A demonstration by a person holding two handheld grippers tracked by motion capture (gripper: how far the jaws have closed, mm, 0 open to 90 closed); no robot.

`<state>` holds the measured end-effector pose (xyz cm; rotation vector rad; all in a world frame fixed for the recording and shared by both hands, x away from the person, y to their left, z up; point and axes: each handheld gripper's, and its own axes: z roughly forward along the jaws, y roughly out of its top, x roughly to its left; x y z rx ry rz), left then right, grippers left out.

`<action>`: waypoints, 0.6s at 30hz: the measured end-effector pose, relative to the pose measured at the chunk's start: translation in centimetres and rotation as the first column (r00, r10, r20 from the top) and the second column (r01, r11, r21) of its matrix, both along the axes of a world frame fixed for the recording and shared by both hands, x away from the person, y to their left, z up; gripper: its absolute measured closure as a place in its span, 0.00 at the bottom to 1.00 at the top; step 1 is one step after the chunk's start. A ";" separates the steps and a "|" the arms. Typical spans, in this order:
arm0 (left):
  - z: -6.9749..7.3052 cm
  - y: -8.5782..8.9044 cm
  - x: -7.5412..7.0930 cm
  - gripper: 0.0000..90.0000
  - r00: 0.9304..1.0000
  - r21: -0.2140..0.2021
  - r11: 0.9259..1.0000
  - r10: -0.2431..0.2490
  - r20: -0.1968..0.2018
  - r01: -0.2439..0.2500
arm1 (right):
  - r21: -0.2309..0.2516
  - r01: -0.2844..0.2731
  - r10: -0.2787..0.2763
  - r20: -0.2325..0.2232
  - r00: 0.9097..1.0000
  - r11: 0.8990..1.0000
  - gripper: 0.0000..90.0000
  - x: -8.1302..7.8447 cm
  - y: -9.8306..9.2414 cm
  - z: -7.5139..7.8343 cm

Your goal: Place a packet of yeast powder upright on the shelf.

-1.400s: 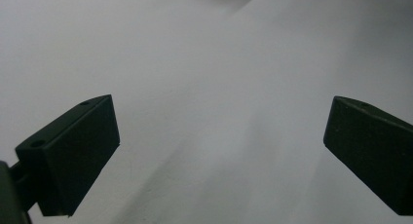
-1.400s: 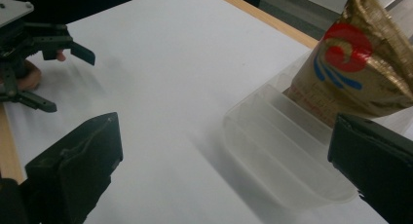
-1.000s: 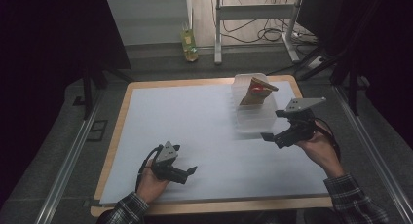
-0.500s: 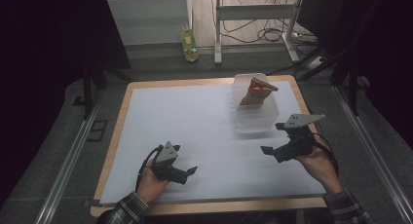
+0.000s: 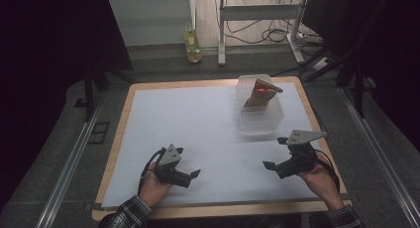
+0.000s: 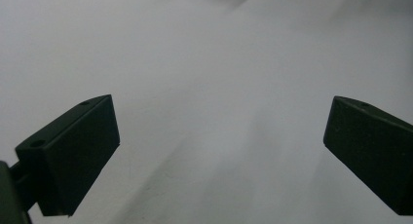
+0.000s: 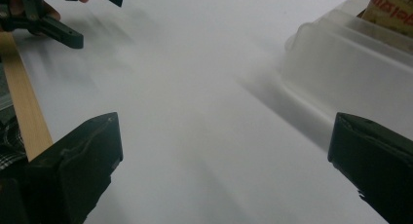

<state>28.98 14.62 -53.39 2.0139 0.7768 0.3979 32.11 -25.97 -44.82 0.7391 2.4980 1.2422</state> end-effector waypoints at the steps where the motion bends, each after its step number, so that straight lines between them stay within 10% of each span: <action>1: 0.0 0.0 0.0 0.00 1.000 0.000 1.000 0.000 0.000 0.000 | -0.001 0.000 0.000 0.001 1.000 1.000 0.00 -0.1 0.0 -0.2; 18: -0.1 0.0 -0.1 0.00 1.000 0.004 1.000 -0.011 0.007 0.011 | -0.017 0.013 -0.013 -0.008 1.000 1.000 0.00 -0.9 -0.5 -3.9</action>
